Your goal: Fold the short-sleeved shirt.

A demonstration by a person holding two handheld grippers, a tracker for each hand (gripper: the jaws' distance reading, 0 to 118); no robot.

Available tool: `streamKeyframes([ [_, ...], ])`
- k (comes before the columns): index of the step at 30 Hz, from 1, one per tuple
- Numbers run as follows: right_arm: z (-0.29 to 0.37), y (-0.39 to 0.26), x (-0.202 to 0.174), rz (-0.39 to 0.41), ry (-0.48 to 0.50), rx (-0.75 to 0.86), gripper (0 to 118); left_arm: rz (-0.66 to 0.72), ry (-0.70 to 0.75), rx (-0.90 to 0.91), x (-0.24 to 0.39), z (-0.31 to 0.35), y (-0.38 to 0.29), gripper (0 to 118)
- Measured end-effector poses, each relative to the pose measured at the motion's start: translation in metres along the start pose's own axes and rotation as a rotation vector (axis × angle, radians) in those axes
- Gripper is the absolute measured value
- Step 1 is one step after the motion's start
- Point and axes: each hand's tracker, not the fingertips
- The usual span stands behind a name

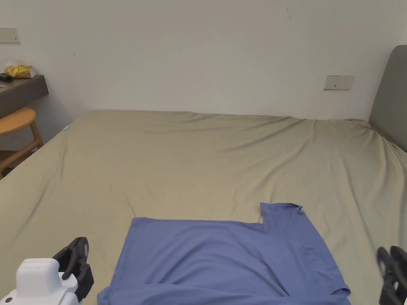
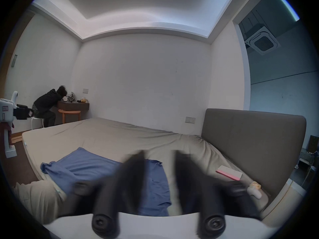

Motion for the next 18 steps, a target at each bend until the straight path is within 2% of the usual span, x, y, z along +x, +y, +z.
streamKeyframes([
  [2,-0.006,0.0,0.003,0.005,0.002,-0.008,1,0.011,-0.037,0.0,-0.001,-0.005,0.004,0],
  [4,-0.012,0.001,0.006,-0.06,0.087,-0.029,1,-0.008,-0.036,-0.026,0.003,-0.013,0.006,0],
  [6,-0.017,0.001,0.001,-0.042,0.052,-0.031,1,-0.028,-0.042,-0.057,0.003,-0.025,0.005,0],
  [8,-0.023,0.003,-0.003,-0.034,0.071,-0.05,1,0.005,-0.066,-0.149,0.0,-0.042,0.004,0],
  [10,-0.032,0.002,-0.007,-0.04,0.099,-0.078,1,0.073,-0.119,-0.236,-0.004,-0.065,0.002,0],
  [15,-0.058,-0.006,-0.014,-0.042,0.127,-0.129,1,0.04,-0.161,-0.425,-0.007,-0.136,-0.01,0],
  [18,-0.083,-0.024,-0.014,-0.082,0.153,-0.169,1,0.092,-0.125,-0.509,-0.01,-0.192,-0.025,0],
])
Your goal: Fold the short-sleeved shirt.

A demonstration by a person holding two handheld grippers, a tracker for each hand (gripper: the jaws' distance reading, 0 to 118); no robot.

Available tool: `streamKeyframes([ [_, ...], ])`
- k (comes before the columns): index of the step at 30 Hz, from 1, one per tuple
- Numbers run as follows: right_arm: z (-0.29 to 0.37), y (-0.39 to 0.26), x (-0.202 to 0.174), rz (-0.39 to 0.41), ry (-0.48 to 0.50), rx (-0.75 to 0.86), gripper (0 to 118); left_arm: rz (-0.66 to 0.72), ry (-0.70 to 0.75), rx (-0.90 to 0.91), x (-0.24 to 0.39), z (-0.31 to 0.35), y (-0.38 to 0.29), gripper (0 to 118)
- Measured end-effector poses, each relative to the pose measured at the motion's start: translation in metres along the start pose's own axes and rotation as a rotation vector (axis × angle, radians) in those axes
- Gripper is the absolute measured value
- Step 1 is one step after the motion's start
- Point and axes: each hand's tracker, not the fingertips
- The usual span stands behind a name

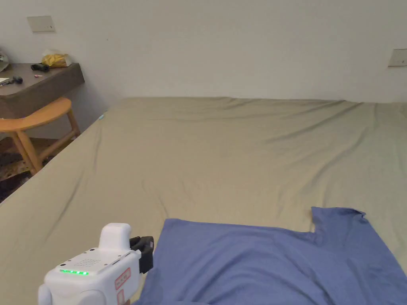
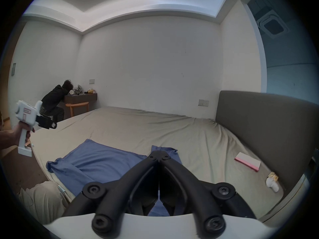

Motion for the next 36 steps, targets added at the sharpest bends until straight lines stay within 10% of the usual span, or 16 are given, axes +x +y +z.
streamKeyframes([
  [6,-0.051,-0.031,0.012,-0.138,0.009,-0.104,1,0.109,-0.002,-0.19,-0.029,-0.117,0.024,0],
  [11,-0.075,-0.048,0.018,-0.121,0.01,-0.162,1,-0.045,0.037,-0.276,-0.031,-0.188,0.038,0],
  [16,-0.095,-0.064,0.026,-0.127,0.006,-0.202,1,0.093,-0.016,-0.332,-0.049,-0.246,0.058,1],
  [17,-0.099,-0.068,0.028,-0.138,0.006,-0.211,1,0.144,-0.032,-0.356,-0.053,-0.255,0.06,16],
  [19,-0.109,-0.075,0.031,-0.186,-0.003,-0.235,1,0.13,-0.003,-0.349,-0.056,-0.27,0.062,105],
  [20,-0.111,-0.077,0.032,-0.193,-0.003,-0.232,1,0.111,0.004,-0.359,-0.057,-0.277,0.062,118],
  [30,-0.113,-0.081,0.033,-0.225,0.004,-0.223,1,-0.089,0.15,-0.485,-0.044,-0.301,0.063,109],
  [36,-0.114,-0.08,0.03,-0.211,0.007,-0.236,1,-0.075,0.131,-0.508,-0.032,-0.297,0.053,46],
])
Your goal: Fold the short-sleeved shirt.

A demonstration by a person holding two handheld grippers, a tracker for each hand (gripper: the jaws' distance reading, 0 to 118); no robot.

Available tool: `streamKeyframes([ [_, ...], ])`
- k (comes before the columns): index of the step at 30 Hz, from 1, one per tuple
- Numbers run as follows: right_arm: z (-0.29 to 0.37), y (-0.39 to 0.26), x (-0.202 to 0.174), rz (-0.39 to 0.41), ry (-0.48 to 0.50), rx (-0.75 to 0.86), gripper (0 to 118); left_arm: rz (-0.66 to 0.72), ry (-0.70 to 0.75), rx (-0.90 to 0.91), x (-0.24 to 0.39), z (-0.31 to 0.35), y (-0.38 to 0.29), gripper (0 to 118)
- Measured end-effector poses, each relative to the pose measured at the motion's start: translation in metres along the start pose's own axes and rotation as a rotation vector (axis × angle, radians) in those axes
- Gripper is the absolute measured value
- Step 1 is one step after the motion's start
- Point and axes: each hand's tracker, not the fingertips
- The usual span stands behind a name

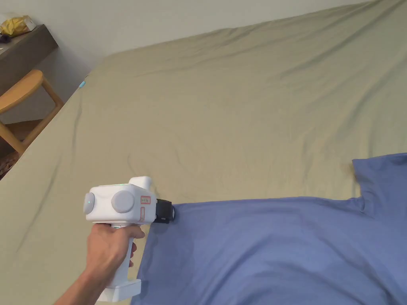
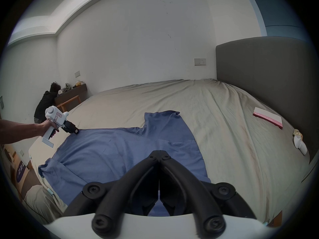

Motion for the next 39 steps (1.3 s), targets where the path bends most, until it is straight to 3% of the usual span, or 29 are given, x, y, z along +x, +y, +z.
streamKeyframes([
  [1,0.001,-0.001,0.0,0.0,0.0,0.0,1,-0.018,-0.03,0.01,0.003,0.004,0.0,46],
  [2,0.001,-0.001,-0.001,0.001,-0.001,0.003,1,-0.028,-0.062,0.03,0.008,0.009,-0.002,18],
  [3,0.001,0.0,-0.001,0.001,0.0,0.003,1,-0.022,-0.061,0.045,0.009,0.008,-0.007,4],
  [7,-0.005,0.007,0.0,0.029,-0.003,-0.022,1,-0.044,-0.078,0.094,0.014,0.017,-0.013,4],
  [11,-0.028,0.032,0.008,0.136,0.023,-0.118,3,-0.007,-0.096,0.14,0.015,0.03,-0.02,4],
  [13,-0.045,0.045,0.016,0.182,0.029,-0.172,35,0.007,-0.087,0.148,0.014,0.033,-0.023,4],
  [15,-0.074,0.061,0.029,0.185,0.031,-0.273,93,0.013,-0.089,0.169,0.014,0.038,-0.028,4],
  [16,-0.087,0.066,0.033,0.185,0.057,-0.312,98,0.022,-0.09,0.172,0.014,0.039,-0.029,4],
  [19,-0.143,0.086,0.05,0.172,0.088,-0.44,98,0.067,-0.112,0.181,0.012,0.042,-0.032,4],
  [22,-0.209,0.102,0.069,0.03,0.119,-0.586,98,0.094,-0.135,0.193,0.012,0.043,-0.037,4],
  [24,-0.25,0.111,0.082,-0.016,0.035,-0.624,98,0.059,-0.113,0.193,0.014,0.04,-0.037,4],
  [26,-0.272,0.117,0.082,0.01,-0.039,-0.663,98,0.013,-0.082,0.188,0.017,0.04,-0.038,4],
  [28,-0.289,0.118,0.081,0.097,-0.054,-0.733,98,-0.008,-0.077,0.196,0.024,0.048,-0.04,4],
  [33,-0.294,0.113,0.074,0.158,-0.056,-0.836,97,-0.007,-0.071,0.186,0.022,0.051,-0.039,4],
  [35,-0.295,0.11,0.075,0.137,-0.067,-0.845,84,-0.007,-0.069,0.182,0.022,0.05,-0.038,4],
  [36,-0.296,0.109,0.077,0.111,-0.056,-0.86,66,-0.008,-0.07,0.178,0.022,0.05,-0.038,4],
  [37,-0.296,0.106,0.079,0.089,-0.038,-0.872,57,-0.012,-0.069,0.177,0.024,0.05,-0.038,4],
  [39,-0.295,0.106,0.075,0.104,-0.056,-0.861,55,-0.017,-0.065,0.173,0.026,0.05,-0.037,4],
])
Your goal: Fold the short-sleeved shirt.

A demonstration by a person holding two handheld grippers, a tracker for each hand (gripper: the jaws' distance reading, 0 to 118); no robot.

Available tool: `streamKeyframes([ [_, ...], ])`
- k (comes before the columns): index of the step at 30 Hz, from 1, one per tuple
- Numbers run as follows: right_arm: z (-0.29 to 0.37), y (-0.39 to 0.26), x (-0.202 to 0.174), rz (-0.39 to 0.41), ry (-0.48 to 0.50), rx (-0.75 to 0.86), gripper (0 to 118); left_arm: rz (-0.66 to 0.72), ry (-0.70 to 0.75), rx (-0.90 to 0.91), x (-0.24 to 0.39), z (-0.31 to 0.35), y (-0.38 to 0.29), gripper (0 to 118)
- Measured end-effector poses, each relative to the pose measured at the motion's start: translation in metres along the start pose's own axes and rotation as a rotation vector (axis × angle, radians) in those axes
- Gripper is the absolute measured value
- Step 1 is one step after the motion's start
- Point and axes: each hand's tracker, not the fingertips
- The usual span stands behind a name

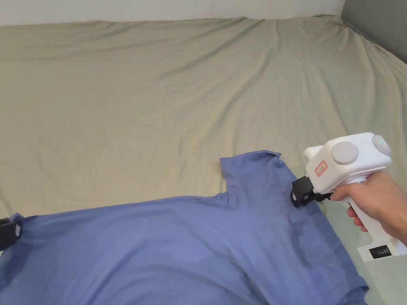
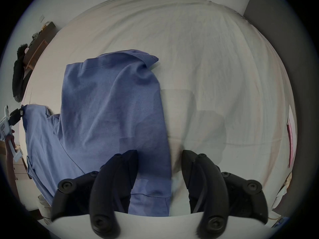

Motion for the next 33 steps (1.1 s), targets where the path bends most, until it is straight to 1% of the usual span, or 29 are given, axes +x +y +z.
streamKeyframes([
  [1,0.003,-0.001,-0.004,-0.006,-0.007,0.002,50,0.002,-0.001,-0.001,0.0,0.0,0.0,4],
  [2,0.006,-0.002,-0.006,0.008,-0.028,0.009,33,0.007,-0.003,-0.001,0.001,0.001,0.0,4],
  [3,0.007,-0.003,-0.009,0.05,-0.043,0.021,0,0.011,-0.003,-0.001,0.002,0.003,-0.001,4],
  [4,0.01,-0.006,-0.012,0.065,-0.009,0.04,0,0.014,-0.003,0.0,0.001,0.003,-0.001,4],
  [5,0.011,-0.009,-0.015,0.053,-0.038,0.03,0,0.016,-0.003,0.002,0.0,0.004,-0.001,4],
  [7,0.015,-0.013,-0.016,0.068,-0.05,0.049,0,0.019,-0.002,0.003,0.002,0.009,-0.002,4],
  [9,0.028,-0.019,-0.017,0.067,-0.057,0.101,0,0.02,-0.004,0.005,0.0,0.014,-0.003,4],
  [12,0.048,-0.026,-0.015,0.103,-0.094,0.171,0,0.024,0.003,0.014,-0.001,0.025,-0.003,4],
  [17,0.084,-0.042,-0.011,0.106,-0.09,0.244,0,0.065,-0.003,0.053,-0.012,0.042,-0.001,4],
  [19,0.093,-0.048,-0.009,0.1,-0.061,0.263,0,0.067,-0.004,0.068,-0.012,0.051,-0.001,4],
  [20,0.1,-0.053,-0.01,0.098,-0.061,0.284,0,0.065,-0.003,0.078,-0.014,0.054,-0.001,4],
  [23,0.115,-0.064,-0.013,0.127,-0.091,0.34,0,0.07,-0.01,0.106,-0.017,0.067,-0.001,4],
  [29,0.154,-0.092,-0.008,0.094,-0.066,0.418,0,0.13,-0.038,0.181,-0.029,0.103,-0.006,4],
  [33,0.188,-0.122,-0.012,0.093,-0.068,0.472,0,0.126,-0.042,0.224,-0.028,0.139,-0.018,4],
])
